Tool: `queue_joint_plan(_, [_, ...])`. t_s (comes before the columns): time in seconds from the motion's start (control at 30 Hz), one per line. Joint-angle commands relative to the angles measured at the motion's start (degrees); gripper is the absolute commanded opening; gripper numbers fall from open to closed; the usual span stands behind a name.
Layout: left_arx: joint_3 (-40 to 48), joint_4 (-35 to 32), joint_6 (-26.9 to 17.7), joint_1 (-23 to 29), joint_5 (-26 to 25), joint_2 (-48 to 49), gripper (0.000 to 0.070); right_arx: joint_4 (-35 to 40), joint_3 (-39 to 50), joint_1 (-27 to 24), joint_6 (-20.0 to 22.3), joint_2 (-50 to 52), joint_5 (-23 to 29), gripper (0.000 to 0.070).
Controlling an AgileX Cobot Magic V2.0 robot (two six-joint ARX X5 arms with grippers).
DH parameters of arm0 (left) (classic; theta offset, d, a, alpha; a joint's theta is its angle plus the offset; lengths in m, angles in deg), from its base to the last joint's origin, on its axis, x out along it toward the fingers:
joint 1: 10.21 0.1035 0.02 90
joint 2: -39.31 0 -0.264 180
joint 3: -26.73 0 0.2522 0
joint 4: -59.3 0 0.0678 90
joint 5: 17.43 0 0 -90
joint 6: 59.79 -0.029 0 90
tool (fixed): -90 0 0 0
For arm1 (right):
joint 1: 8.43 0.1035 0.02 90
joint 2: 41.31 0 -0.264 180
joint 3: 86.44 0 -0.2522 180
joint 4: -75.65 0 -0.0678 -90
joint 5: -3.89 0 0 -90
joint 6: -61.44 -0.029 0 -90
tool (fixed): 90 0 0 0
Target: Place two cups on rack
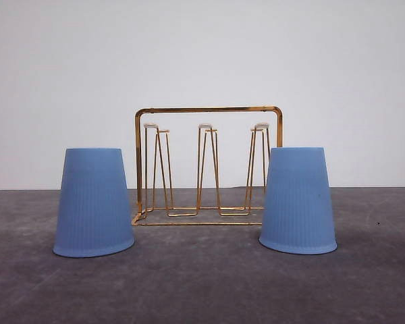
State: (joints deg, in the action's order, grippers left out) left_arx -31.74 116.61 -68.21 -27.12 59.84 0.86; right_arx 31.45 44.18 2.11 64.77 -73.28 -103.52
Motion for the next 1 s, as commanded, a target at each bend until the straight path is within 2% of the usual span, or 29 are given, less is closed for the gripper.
queue_joint_plan(0.0, [-1.18, -0.47, -9.25, -1.95, 0.11, -0.58, 0.0003, 0.89, -0.44, 0.96, 1.98, -0.17, -0.17, 0.0008])
queue_joint_plan(0.07, [-1.2, -1.0, -11.78, -3.77, 0.1, -0.8, 0.0017, 0.82, -0.44, 1.85, 3.29, -0.17, -0.12, 0.0049])
queue_joint_plan(0.1, [-1.2, -1.31, -12.15, -4.42, 0.08, -0.88, 0.0047, 0.83, -0.44, 2.17, 3.67, -0.15, -0.03, 0.0094])
queue_joint_plan(0.17, [-1.2, -1.96, -11.56, -5.14, 0.06, -0.95, 0.0254, 0.86, -0.44, 2.5, 3.74, -0.11, 1.17, 0.0253])
queue_joint_plan(0.2, [-1.2, -2.19, -10.94, -5.34, 0.06, -0.96, 0.038, 0.83, -0.44, 2.57, 3.72, -0.11, 1.81, 0.0362])
queue_joint_plan(0.23, [-1.2, -2.43, -9.62, -5.38, 0.06, -0.96, 0.0479, 0.84, -0.44, 2.57, 3.59, -0.11, 2.3, 0.0429])
queue_joint_plan(0.27, [-1.2, -2.6, -8.38, -5.4, 0.06, -0.97, 0.0534, 0.85, -0.44, 2.57, 3.51, -0.11, 2.56, 0.0468])
queue_joint_plan(0.43, [-1.2, -3.35, -4.3, -5.41, 0.02, -2.04, 0.0546, 0.85, -0.44, 2.59, 3.49, -0.11, 2.48, 0.0483])
queue_joint_plan(0.6, [-1.2, -8.16, 0.18, -5.91, -0.85, -6.74, 0.0547, 0.85, -0.44, 2.59, 3.28, -0.11, 2.47, 0.0482])
queue_joint_plan(0.97, [-1.2, -25.17, 0.6, -8.7, -0.59, -26.15, 0.0559, 1.94, -0.44, 2.97, 3.28, -0.11, 2.49, 0.0482])
